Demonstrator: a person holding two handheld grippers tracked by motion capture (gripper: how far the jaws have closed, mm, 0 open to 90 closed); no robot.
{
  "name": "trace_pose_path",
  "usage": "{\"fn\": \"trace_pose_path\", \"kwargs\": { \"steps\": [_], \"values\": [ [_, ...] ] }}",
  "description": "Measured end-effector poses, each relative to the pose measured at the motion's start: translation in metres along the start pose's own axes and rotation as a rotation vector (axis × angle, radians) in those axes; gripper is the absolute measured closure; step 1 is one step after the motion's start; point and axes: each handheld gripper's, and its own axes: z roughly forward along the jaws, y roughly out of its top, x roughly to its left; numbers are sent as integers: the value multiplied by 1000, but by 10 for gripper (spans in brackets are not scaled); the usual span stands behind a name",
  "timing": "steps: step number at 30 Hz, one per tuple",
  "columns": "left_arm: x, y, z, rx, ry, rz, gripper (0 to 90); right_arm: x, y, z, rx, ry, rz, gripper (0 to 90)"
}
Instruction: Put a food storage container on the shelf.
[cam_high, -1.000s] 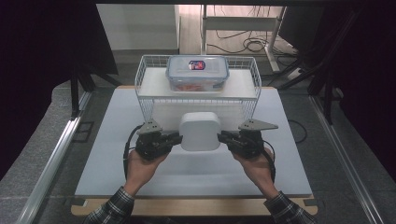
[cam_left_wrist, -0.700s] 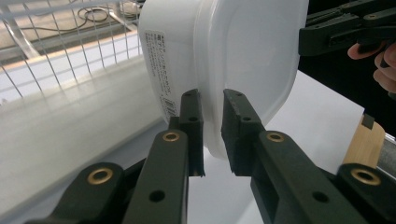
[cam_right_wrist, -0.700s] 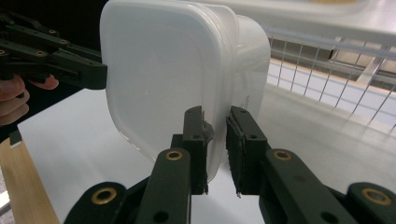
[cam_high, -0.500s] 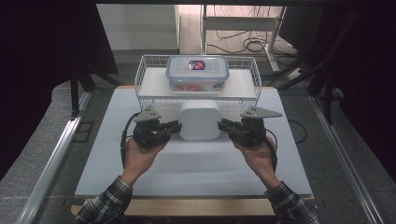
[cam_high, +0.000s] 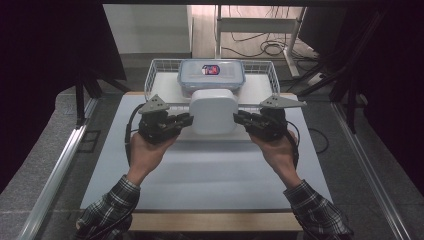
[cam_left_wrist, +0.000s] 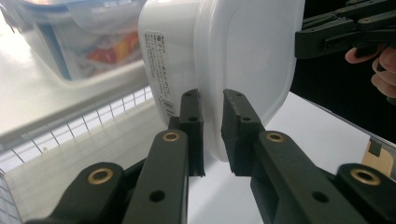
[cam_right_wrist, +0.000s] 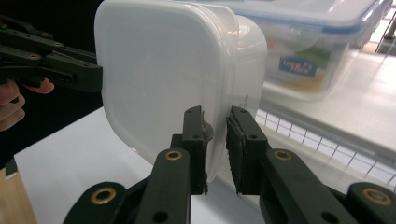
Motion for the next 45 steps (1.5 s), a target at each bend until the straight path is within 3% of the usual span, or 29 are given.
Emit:
{"fn": "trace_pose_path", "kwargs": {
  "steps": [26,45],
  "values": [
    [12,61,-14,-38,22,32,802,-13,55,2,-55,3,14,769],
    [30,96,-13,-64,29,12,801,-23,97,12,-66,-26,23,760]
  ]
}}
